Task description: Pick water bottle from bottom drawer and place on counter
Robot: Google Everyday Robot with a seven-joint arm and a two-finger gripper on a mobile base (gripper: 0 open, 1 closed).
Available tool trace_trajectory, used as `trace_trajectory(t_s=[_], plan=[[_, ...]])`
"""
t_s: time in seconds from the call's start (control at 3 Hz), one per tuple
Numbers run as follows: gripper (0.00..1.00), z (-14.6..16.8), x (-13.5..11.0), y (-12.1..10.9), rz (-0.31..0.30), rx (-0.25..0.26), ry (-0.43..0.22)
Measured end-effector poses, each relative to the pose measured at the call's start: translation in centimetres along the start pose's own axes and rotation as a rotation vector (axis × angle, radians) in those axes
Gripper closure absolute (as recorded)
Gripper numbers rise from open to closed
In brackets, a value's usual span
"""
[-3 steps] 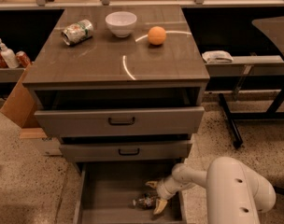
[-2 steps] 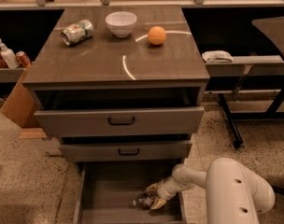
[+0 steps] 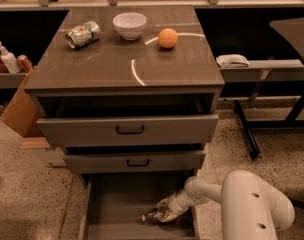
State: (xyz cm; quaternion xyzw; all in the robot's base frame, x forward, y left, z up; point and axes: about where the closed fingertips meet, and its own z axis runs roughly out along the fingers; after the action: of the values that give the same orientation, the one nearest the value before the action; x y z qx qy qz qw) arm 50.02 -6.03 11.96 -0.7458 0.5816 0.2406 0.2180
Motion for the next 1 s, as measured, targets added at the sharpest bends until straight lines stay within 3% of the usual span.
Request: trace_trajectory(t_s=[0.33, 1.0], plan=[[1.0, -1.5, -0.9, 0.1, -0.018, 0.005, -0.02], [1.0, -14.2, -5.5, 0.0, -0.125, 0.092, -0.04]])
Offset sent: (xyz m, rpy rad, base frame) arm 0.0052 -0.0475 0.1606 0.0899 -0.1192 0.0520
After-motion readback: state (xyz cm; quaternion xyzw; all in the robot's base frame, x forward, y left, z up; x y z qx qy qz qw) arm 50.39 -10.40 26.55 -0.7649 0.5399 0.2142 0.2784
